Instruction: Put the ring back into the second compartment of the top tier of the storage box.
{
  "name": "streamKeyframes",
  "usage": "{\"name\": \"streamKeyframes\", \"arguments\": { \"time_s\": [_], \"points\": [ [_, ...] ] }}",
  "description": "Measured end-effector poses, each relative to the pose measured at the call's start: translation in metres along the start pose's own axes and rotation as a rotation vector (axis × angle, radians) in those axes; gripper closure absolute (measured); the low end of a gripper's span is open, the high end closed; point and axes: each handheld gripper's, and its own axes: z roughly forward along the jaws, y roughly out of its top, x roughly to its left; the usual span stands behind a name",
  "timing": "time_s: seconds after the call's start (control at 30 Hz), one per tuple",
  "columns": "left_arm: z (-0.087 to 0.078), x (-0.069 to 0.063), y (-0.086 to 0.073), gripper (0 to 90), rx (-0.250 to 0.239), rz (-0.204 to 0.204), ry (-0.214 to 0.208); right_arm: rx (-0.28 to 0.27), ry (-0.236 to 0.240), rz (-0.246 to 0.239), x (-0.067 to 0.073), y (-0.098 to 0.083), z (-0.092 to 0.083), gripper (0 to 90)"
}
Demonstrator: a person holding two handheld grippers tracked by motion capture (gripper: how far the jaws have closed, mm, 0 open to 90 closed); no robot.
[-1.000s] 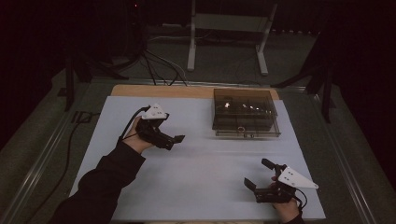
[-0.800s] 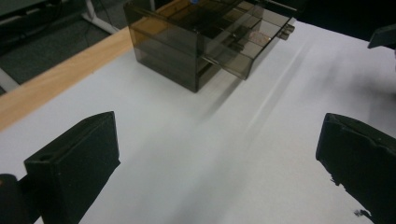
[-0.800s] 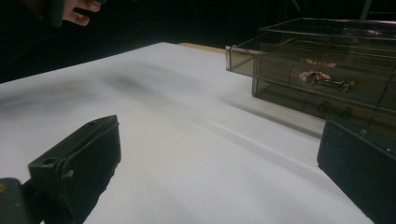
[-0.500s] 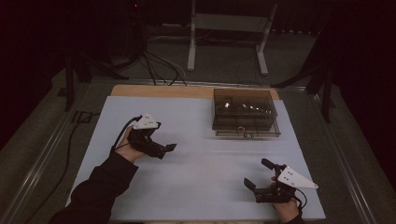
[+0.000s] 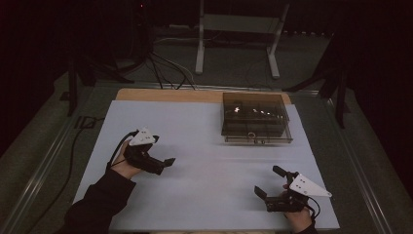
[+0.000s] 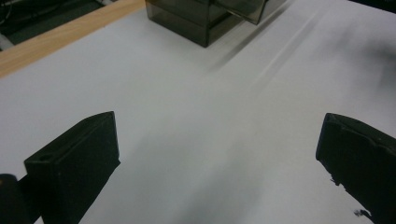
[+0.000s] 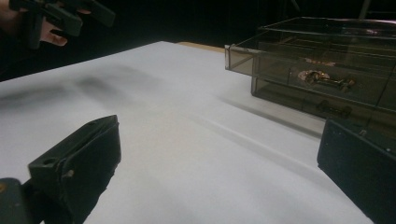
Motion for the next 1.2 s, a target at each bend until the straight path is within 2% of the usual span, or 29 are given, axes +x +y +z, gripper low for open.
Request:
{"name": "streamKeyframes", "arguments": {
  "time_s": [0.2, 0.27, 0.67, 0.77, 1.03, 1.1, 1.2],
  "points": [
    [-0.004, -0.001, -0.012, 0.7, 0.011, -0.013, 0.003, 0.000, 0.000, 0.000, 0.000, 0.000, 0.000, 0.0],
    [-0.006, 0.000, -0.017, 0.7, 0.007, -0.028, 0.003, 0.001, 0.000, 0.000, 0.000, 0.000, 0.000, 0.0],
    [-0.020, -0.004, -0.052, 0.7, 0.017, -0.043, 0.043, 0.002, -0.002, -0.001, 0.000, 0.000, 0.001, 0.0],
    [-0.022, -0.004, -0.058, 0.7, 0.012, -0.057, 0.045, 0.002, -0.003, 0.000, 0.000, 0.000, 0.001, 0.0],
    [-0.024, -0.007, -0.074, 0.7, 0.018, -0.066, 0.052, 0.002, -0.004, 0.001, -0.001, 0.000, 0.001, 0.0],
    [-0.023, -0.010, -0.077, 0.6, 0.039, -0.067, 0.051, 0.003, -0.004, 0.001, -0.001, -0.001, 0.001, 0.0],
    [-0.023, -0.012, -0.082, 0.7, 0.043, -0.071, 0.055, 0.004, -0.004, 0.000, -0.001, -0.001, 0.001, 0.0]
  ]
}}
